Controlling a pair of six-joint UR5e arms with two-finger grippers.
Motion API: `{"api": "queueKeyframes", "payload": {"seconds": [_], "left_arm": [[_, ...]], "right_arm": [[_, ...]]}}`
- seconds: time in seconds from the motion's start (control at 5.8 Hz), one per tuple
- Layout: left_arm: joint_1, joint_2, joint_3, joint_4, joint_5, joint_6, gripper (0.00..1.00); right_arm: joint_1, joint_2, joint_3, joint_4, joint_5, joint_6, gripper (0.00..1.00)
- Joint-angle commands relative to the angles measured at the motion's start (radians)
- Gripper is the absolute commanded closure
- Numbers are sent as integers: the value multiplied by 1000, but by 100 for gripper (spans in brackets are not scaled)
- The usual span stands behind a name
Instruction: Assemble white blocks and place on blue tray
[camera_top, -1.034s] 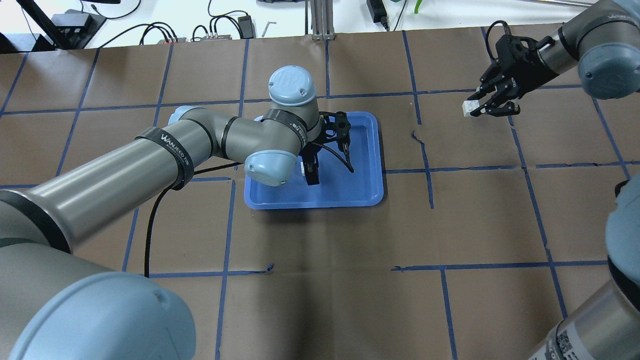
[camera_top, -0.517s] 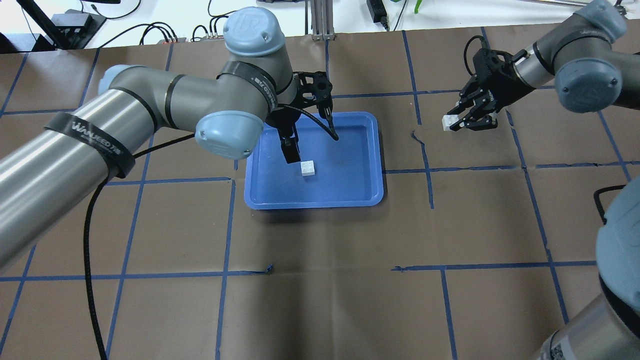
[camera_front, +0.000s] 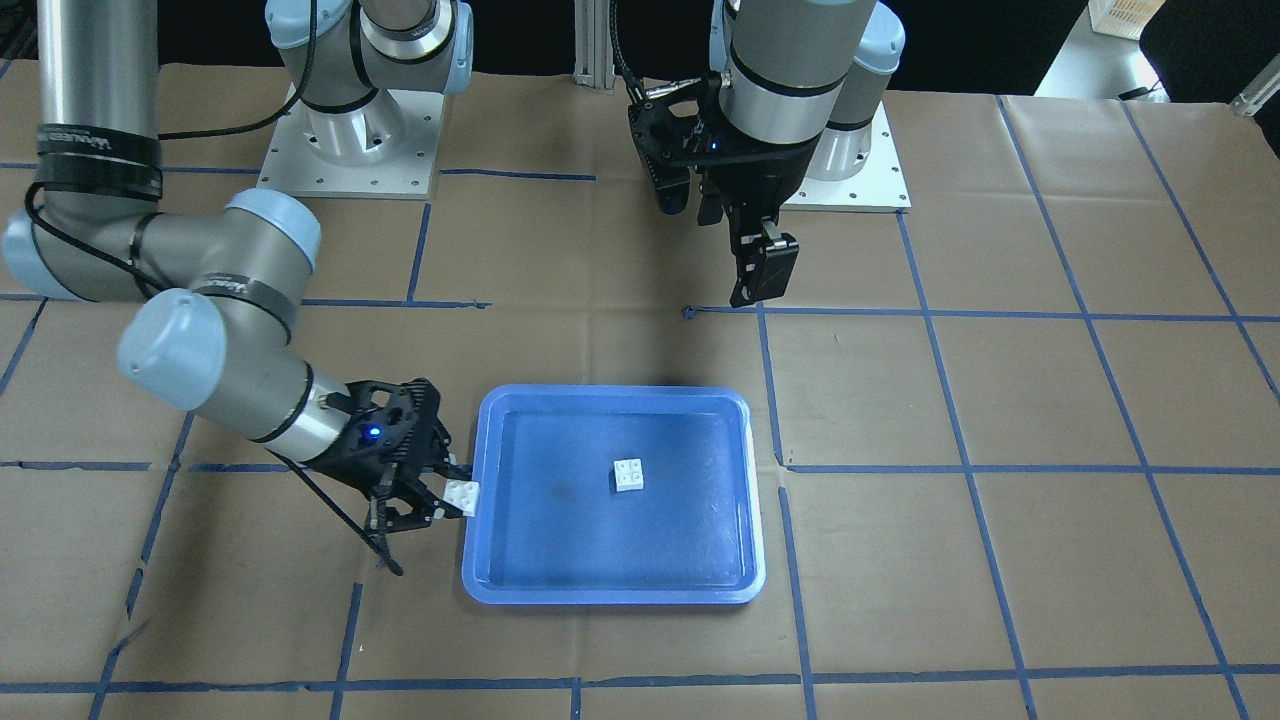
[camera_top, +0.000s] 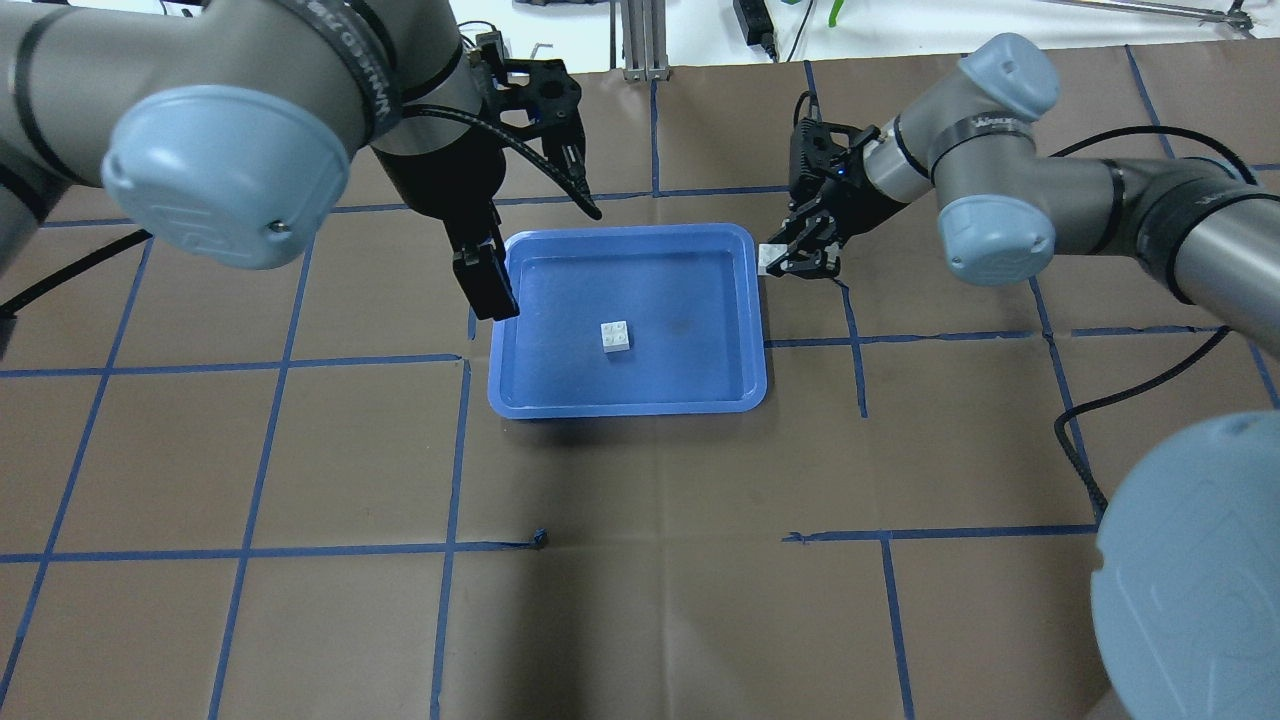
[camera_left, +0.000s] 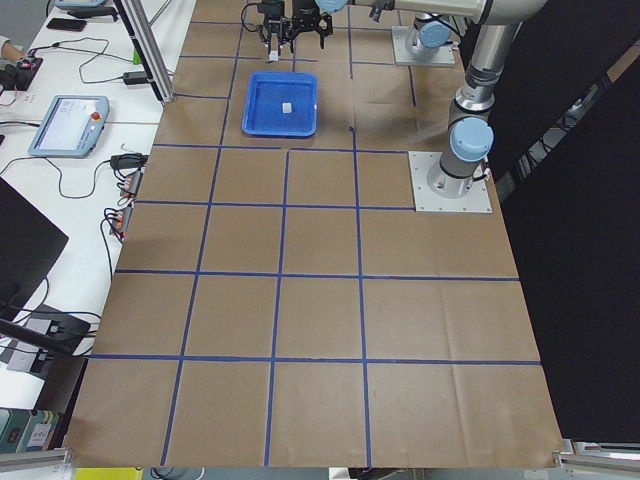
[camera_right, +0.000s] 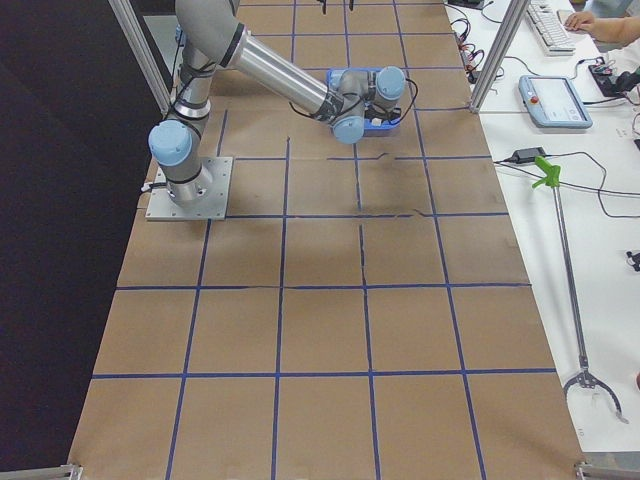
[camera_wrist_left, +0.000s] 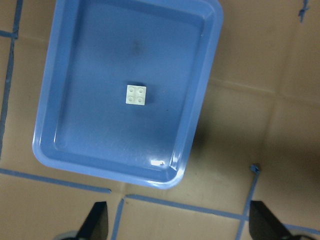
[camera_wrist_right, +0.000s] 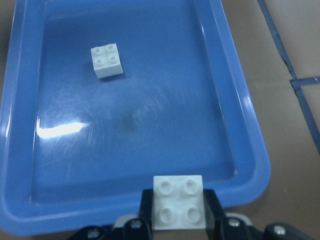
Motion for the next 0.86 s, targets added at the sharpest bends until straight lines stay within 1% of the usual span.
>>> {"api": "queueKeyframes", "payload": {"seconds": [0.0,0.17,0.34,0.52,0.69], "left_arm": [[15,42,-17,-29,8,-299,1],[53,55,-15,5,3,-626,1],[63,75,-17,61,6,-847,1],[90,86,-15,63,6,-1027,1],[119,88,7,45,11,-1033,1]], "right_arm": [[126,37,35,-216,-2,131,76],[155,56,50,-287,-4,169,76],[160,80,70,-331,-2,166,77],[174,116,80,-376,-4,166,77],[189,119,95,-378,-5,168,77]]}}
